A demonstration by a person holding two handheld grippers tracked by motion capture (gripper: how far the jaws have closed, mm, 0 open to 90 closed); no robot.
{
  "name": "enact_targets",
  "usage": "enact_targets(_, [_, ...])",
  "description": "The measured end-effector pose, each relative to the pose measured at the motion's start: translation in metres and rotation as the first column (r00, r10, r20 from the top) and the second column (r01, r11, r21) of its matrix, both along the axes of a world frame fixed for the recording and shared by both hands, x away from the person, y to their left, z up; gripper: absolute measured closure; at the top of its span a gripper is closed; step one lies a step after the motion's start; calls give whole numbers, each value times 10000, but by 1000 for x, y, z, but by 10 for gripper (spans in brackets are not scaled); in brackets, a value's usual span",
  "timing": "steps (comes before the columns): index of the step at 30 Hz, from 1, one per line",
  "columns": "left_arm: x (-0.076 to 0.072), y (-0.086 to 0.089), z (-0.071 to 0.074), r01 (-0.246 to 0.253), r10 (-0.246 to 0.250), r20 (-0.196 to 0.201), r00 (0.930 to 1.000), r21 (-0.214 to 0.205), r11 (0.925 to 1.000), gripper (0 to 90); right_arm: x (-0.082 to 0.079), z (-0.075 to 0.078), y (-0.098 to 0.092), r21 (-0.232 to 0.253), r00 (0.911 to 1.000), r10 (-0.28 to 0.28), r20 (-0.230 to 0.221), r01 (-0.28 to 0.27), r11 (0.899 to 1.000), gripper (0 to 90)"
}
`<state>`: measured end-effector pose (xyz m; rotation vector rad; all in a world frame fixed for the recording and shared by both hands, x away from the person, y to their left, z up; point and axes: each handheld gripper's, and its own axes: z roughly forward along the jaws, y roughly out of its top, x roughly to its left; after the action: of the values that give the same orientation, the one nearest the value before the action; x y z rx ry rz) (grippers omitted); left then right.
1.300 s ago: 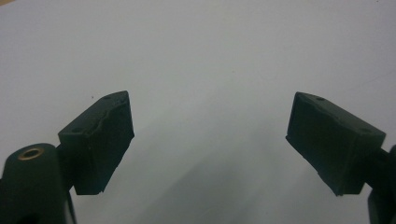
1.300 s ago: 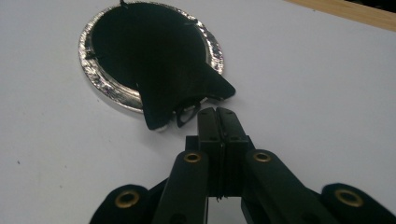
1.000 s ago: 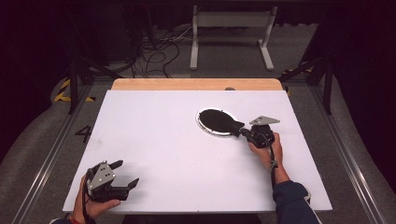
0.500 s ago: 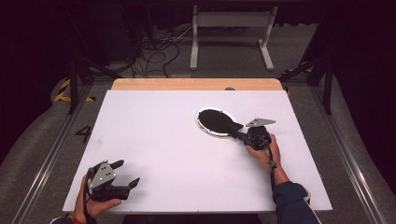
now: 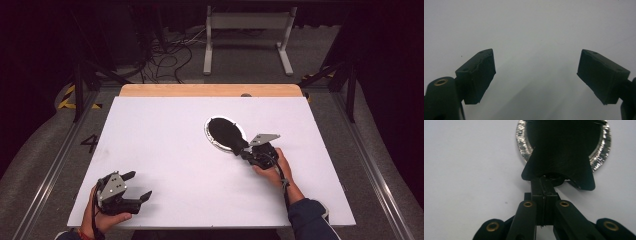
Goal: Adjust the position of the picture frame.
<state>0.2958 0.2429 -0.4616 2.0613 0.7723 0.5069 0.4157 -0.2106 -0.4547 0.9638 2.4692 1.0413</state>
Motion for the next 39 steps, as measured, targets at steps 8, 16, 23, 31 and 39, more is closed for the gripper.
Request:
enact_targets(8, [1,-1,0,-50,50,-68,10000,-53,10000,160,-15,-2,27,193,9971,747,-135,-744,9970,900])
enact_targets(16, [5,-5,-1,-24,25,-83,10000,125,9999,170,-25,0,42,-356,9953,928,270,-919,9951,900])
enact_targets(23, [26,-17,4,-175,178,-403,9990,97,9998,307,-6,18,-6,565,9824,-1437,1194,1377,9889,900])
enact_targets(31, [60,-59,8,635,-614,-766,9952,250,9977,668,8,1,-10,428,9817,-1786,659,1761,9834,893])
enact_targets(39, [81,-111,6,1241,-1151,-1069,9876,817,9889,798,9,-2,-8,429,9865,-1580,423,1562,9868,900])
